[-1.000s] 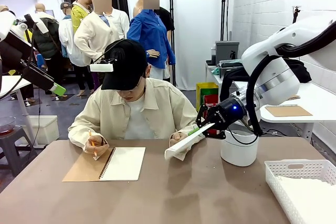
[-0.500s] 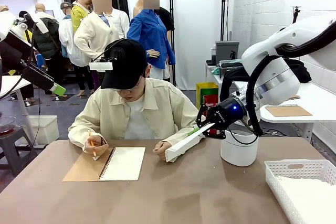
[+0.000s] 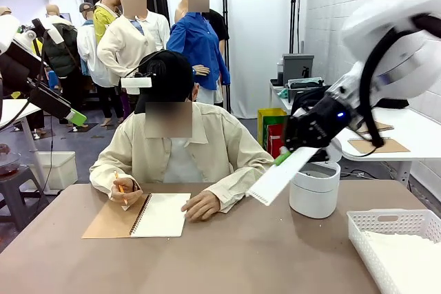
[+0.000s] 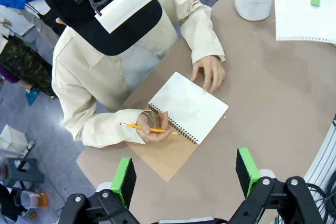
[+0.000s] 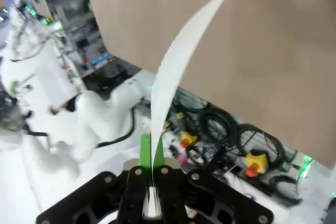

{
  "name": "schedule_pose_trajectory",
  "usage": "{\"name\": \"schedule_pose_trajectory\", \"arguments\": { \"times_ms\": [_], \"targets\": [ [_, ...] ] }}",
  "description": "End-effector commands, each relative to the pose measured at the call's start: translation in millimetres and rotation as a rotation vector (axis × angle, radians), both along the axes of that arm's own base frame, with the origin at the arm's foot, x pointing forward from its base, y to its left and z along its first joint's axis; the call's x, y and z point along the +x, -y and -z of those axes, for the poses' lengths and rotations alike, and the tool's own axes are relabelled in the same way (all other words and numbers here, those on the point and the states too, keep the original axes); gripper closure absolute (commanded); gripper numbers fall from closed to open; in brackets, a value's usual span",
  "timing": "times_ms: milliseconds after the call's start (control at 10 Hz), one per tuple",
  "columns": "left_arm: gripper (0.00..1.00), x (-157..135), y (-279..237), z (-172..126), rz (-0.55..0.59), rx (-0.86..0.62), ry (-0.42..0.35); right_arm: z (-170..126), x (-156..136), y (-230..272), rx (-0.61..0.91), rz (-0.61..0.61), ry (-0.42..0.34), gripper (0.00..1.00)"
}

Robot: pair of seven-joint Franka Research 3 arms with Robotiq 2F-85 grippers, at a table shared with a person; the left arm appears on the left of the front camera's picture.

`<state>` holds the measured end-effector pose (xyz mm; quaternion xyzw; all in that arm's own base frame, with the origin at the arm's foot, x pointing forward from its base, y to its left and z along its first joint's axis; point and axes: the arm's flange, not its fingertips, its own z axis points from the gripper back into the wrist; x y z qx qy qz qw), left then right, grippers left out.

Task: Sort the paper based on its condition.
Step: If a person hands you a paper, place it in the Organizing basket , and if it's crumpled, put it in the Trash can.

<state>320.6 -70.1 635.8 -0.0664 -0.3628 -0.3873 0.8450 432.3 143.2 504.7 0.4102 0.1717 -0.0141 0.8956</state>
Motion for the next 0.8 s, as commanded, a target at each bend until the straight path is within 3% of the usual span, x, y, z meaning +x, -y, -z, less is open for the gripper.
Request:
{"name": "schedule_pose_trajectory", "arguments": {
  "times_ms": [0, 200, 300, 600, 700],
  "targets": [
    [0.0, 0, -1, 0, 0.002, 0.005, 0.004, -10, -33, 35, -0.066, -0.01, 0.185, 1.0],
    [0.0, 0, -1, 0, 0.002, 0.005, 0.004, -21, -43, 71, -0.169, -0.013, 0.408, 1.0],
    [0.0, 0, -1, 0, 0.002, 0.005, 0.004, -16, -48, 91, -0.239, -0.036, 0.485, 1.0],
    [0.0, 0, -1, 0, 0.002, 0.005, 0.004, 8, -50, 142, -0.43, 0.038, 0.564, 1.0],
    [0.0, 0, -1, 0, 0.002, 0.005, 0.004, 18, -54, 156, -0.446, 0.037, 0.537, 1.0]
  ]
}}
